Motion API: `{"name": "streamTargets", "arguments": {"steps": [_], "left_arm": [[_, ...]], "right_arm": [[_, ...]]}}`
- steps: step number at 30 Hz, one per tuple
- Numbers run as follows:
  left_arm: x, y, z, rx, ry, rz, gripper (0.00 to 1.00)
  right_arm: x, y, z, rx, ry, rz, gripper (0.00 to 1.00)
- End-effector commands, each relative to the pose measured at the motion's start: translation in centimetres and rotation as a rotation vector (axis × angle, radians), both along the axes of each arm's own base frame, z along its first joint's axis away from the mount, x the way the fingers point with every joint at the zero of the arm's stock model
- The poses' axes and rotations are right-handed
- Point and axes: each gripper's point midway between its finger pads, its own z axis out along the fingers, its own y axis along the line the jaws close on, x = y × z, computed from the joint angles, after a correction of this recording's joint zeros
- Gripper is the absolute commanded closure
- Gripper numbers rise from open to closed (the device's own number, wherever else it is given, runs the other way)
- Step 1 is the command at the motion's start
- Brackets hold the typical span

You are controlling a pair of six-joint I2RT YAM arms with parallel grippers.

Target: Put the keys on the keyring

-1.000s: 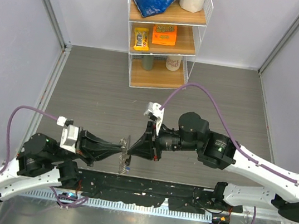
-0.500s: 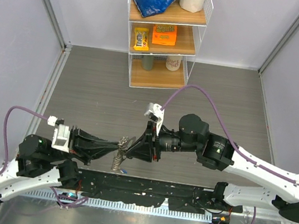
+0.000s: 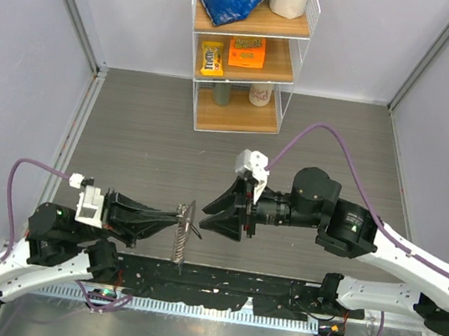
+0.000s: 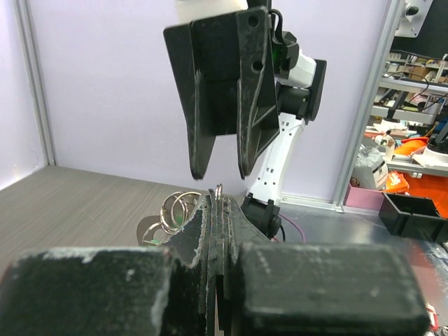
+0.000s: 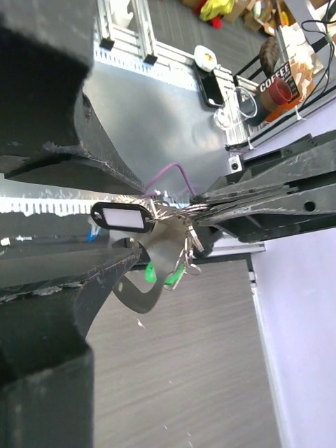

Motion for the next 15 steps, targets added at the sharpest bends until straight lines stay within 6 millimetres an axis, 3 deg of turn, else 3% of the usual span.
{"name": "streamTargets", "arguments": {"steps": [1, 15], "left_arm": [[-0.4, 0.8, 2.4, -0.105, -0.031, -0.008, 1.00], [-0.9, 0.6, 2.8, -0.173, -0.013, -0.056, 1.00]], "right_arm": [[0.0, -0.8, 3.1, 0.066, -0.190, 0.027, 0.55], [-2.6, 0.8, 1.4, 0.082, -0.485, 0.245, 0.53]]}}
